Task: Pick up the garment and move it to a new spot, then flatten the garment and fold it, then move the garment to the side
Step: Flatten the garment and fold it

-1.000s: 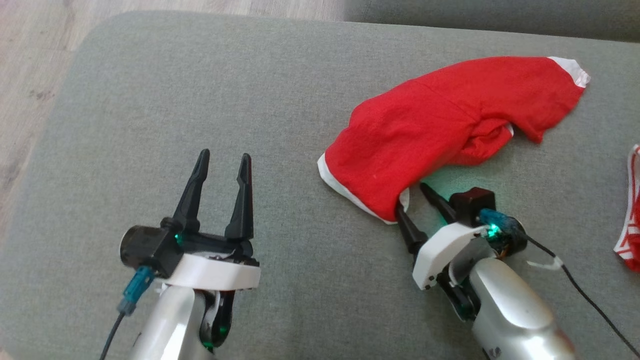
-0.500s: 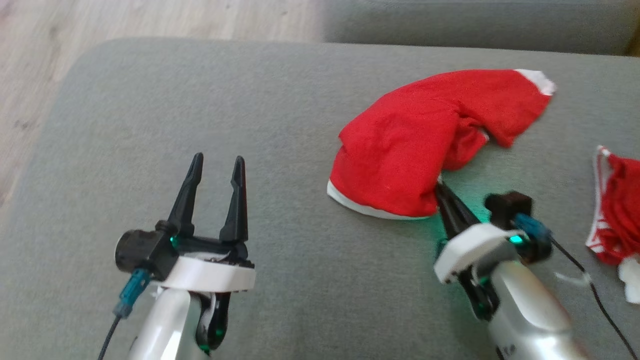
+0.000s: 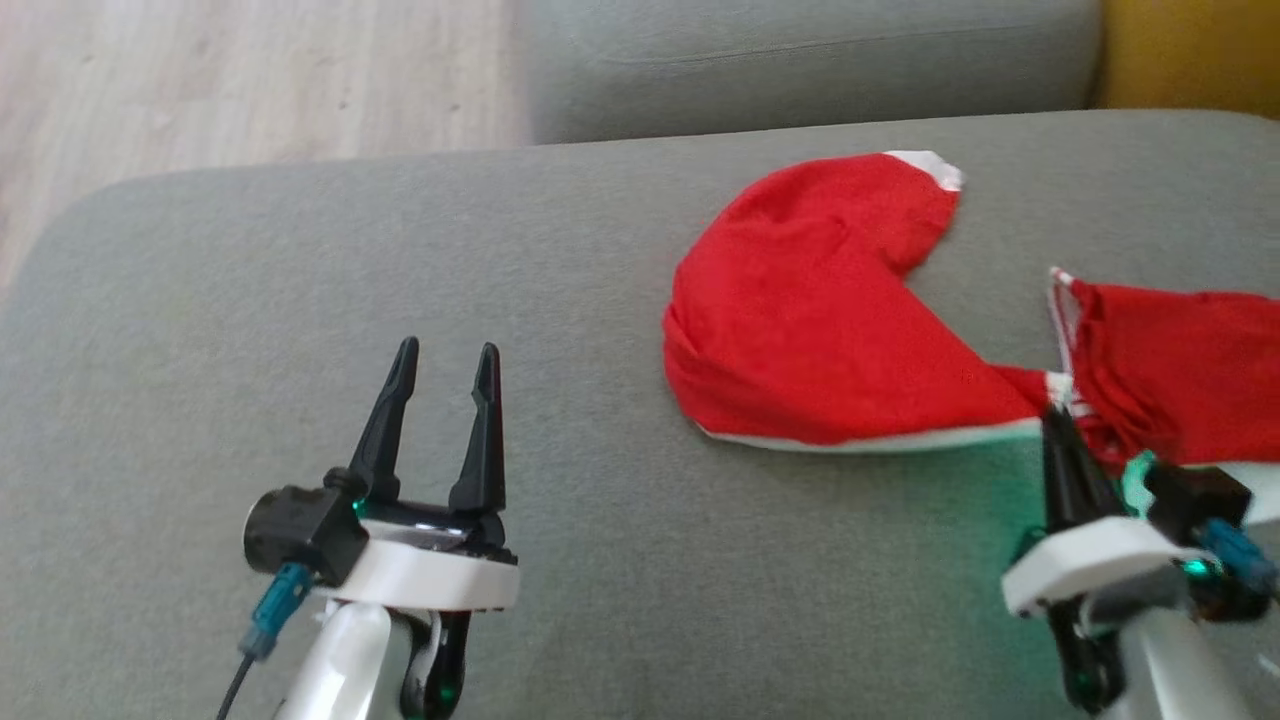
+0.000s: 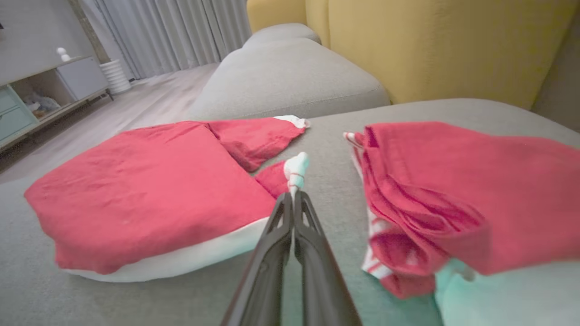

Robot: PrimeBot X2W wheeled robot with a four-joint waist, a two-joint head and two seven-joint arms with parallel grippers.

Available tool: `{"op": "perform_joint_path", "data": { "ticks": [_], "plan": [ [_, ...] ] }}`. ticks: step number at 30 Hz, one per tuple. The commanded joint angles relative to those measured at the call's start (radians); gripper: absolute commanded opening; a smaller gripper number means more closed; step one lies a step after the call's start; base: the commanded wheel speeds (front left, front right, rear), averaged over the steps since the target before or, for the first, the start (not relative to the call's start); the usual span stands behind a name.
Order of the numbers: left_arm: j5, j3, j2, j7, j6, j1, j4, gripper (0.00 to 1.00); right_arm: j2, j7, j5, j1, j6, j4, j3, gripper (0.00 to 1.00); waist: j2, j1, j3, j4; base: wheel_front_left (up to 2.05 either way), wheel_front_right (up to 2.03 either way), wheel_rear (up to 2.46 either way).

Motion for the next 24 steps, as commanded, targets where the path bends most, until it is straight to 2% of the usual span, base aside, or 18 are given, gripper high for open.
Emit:
{"op": "perform_joint_path", "data": {
  "ticks": [1, 2, 3, 4, 5, 9, 11, 15, 20, 24],
  "plan": [
    [-0.005, 0.031, 0.001, -0.005, 0.005, -0.015, -0.035, 1.0, 0.0, 0.015, -0.005, 0.006, -0.001, -0.054, 0.009, 0.0, 0.0, 0.0001, -0.006, -0.021, 0.0, 0.0, 0.0],
    [-0.005, 0.031, 0.001, -0.005, 0.005, -0.015, -0.035, 1.0, 0.0, 0.028, -0.005, 0.02, -0.001, -0.074, -0.004, 0.0, 0.0, 0.0001, -0.005, -0.028, 0.0, 0.0, 0.0],
    [-0.006, 0.03, 0.001, -0.005, 0.005, -0.016, -0.035, 1.0, 0.0, 0.037, -0.006, 0.034, -0.001, -0.092, -0.015, 0.15, 0.0, 0.0001, -0.004, -0.033, 0.0, 0.0, 0.0],
    [-0.007, 0.028, 0.001, -0.005, 0.005, -0.017, -0.035, 1.0, 0.0, 0.046, -0.007, 0.047, -0.001, -0.107, -0.022, 0.91, 0.0, 0.0001, -0.003, -0.038, 0.0, 0.0, 0.0],
    [-0.008, 0.026, 0.001, -0.005, 0.005, -0.018, -0.035, 1.0, 0.0, 0.051, -0.006, 0.057, -0.001, -0.122, -0.031, 1.0, 0.0, 0.0001, -0.001, -0.041, 0.0, 0.0, 0.0],
    [-0.011, 0.022, 0.001, -0.005, 0.006, -0.024, -0.035, 1.0, 0.0, 0.02, 0.016, 0.072, -0.001, -0.197, -0.009, 1.0, 0.0, 0.0001, 0.009, -0.052, 0.0, 0.0, 0.0],
    [-0.011, 0.015, 0.001, -0.005, 0.004, -0.031, -0.033, 1.0, 0.0, -0.027, 0.02, 0.073, -0.001, -0.266, 0.064, 1.0, 0.0, 0.0001, 0.018, -0.05, 0.0, 0.0, 0.0],
    [-0.011, 0.007, 0.001, -0.005, 0.001, -0.043, -0.03, 1.0, 0.0, -0.049, 0.021, 0.08, -0.001, -0.327, 0.183, 1.0, 0.0, 0.0001, 0.039, -0.03, 0.0, 0.0, 0.0],
    [-0.016, -0.007, 0.001, -0.005, 0.001, -0.06, -0.027, 1.0, 0.0, -0.016, -0.002, 0.035, -0.001, -0.336, 0.313, 1.0, 0.0, 0.0001, 0.071, 0.014, 0.0, 0.0, 0.0],
    [-0.02, -0.015, 0.001, -0.005, 0.001, -0.072, -0.025, 1.0, 0.0, 0.063, -0.043, -0.053, -0.001, -0.283, 0.382, 1.0, 0.0, 0.0001, 0.095, 0.05, 0.0, 0.0, 0.0]
  ]
}}
